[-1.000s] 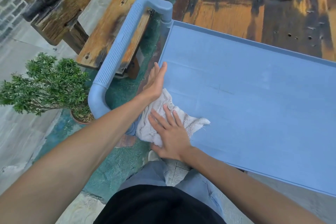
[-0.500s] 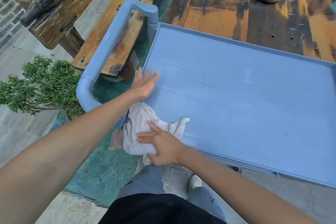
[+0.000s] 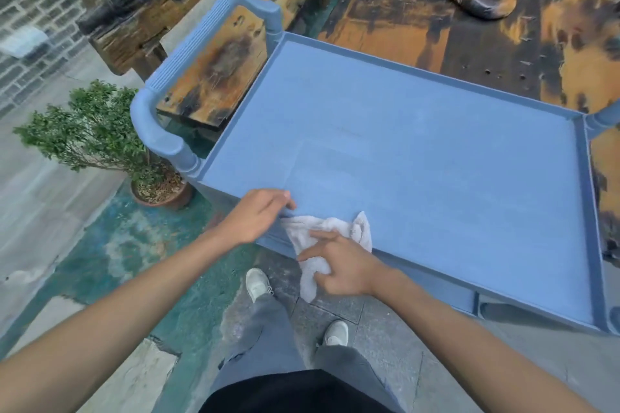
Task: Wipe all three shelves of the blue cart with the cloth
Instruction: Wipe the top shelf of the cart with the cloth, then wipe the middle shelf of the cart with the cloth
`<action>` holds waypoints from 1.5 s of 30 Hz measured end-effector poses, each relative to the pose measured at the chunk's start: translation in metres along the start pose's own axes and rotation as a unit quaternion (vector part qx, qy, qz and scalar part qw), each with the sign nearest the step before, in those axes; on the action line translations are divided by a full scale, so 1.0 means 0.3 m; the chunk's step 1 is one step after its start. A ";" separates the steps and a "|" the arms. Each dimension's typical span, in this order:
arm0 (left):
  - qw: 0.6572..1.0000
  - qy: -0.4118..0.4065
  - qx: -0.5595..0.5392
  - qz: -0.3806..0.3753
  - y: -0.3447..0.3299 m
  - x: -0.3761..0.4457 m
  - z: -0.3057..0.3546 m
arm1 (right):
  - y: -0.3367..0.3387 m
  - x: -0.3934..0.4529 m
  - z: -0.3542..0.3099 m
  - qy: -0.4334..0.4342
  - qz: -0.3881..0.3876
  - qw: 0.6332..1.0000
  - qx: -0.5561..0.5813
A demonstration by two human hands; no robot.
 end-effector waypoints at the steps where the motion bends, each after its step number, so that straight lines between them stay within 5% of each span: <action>1: 1.000 -0.001 -0.001 -0.007 -0.044 -0.028 -0.005 | -0.002 -0.029 0.017 -0.011 0.002 1.000 0.005; 12: 0.966 0.037 -0.075 -0.245 -0.522 -0.267 -0.054 | -0.126 -0.205 0.120 -0.105 0.063 0.987 0.107; 17: 0.992 -0.001 0.037 -0.117 -0.532 -0.276 -0.103 | -0.232 -0.225 0.132 -0.138 0.077 0.969 0.189; 20: 0.994 -0.008 0.039 -0.105 -0.507 -0.281 -0.177 | -0.291 -0.216 0.129 -0.139 0.040 0.971 0.191; 28: 0.995 0.022 0.083 -0.056 -0.387 -0.146 -0.447 | -0.375 0.010 0.336 -0.182 0.031 0.982 0.039; 37: 0.983 -0.074 0.162 0.040 -0.318 0.224 -0.687 | -0.303 0.394 0.568 -0.129 0.231 0.962 -0.059; 41: 0.966 -0.119 0.175 0.149 -0.254 0.363 -0.731 | -0.221 0.557 0.667 -0.136 0.311 0.931 -0.135; 45: 0.932 -0.188 0.196 0.242 -0.236 0.426 -0.741 | -0.164 0.647 0.682 -0.036 0.384 0.907 -0.171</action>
Point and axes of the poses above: each hand's wrist, its own x-axis towards the middle knuckle, its own y-axis out of the back of the hand, z = x × y, the point moved 8 cm from there along x, towards the middle knuckle, and after that the axes turned 2 degrees about y, right-handed, at the moved point
